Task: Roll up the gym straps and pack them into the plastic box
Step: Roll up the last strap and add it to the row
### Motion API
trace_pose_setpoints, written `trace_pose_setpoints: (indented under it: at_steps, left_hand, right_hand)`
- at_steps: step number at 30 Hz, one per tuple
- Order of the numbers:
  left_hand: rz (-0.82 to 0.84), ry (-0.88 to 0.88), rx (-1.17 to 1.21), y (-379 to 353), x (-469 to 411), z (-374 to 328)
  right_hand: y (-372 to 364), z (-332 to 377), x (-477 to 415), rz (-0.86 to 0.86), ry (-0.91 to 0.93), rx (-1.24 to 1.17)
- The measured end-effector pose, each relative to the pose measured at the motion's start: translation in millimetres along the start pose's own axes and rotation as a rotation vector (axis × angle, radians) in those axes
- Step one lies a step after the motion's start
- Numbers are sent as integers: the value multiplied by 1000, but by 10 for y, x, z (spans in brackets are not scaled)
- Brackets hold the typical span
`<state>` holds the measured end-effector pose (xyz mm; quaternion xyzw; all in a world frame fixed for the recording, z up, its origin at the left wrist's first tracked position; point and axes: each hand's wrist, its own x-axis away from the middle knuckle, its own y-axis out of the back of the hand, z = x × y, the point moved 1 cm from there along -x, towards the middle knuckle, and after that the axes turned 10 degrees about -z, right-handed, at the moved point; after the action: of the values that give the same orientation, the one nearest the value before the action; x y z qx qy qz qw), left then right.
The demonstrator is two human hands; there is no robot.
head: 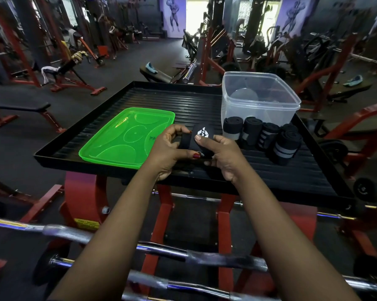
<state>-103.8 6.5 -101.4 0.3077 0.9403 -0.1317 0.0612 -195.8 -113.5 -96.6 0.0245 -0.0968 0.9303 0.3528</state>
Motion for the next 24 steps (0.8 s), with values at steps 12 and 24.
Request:
trace_pose_setpoints:
  at_steps: [12, 24]
  left_hand:
    - [-34, 196, 81, -32, -30, 1]
    - [-140, 187, 110, -23, -26, -13]
  right_hand:
    - [8, -17, -18, -36, 208, 20]
    - [-23, -64, -89, -32, 345, 101]
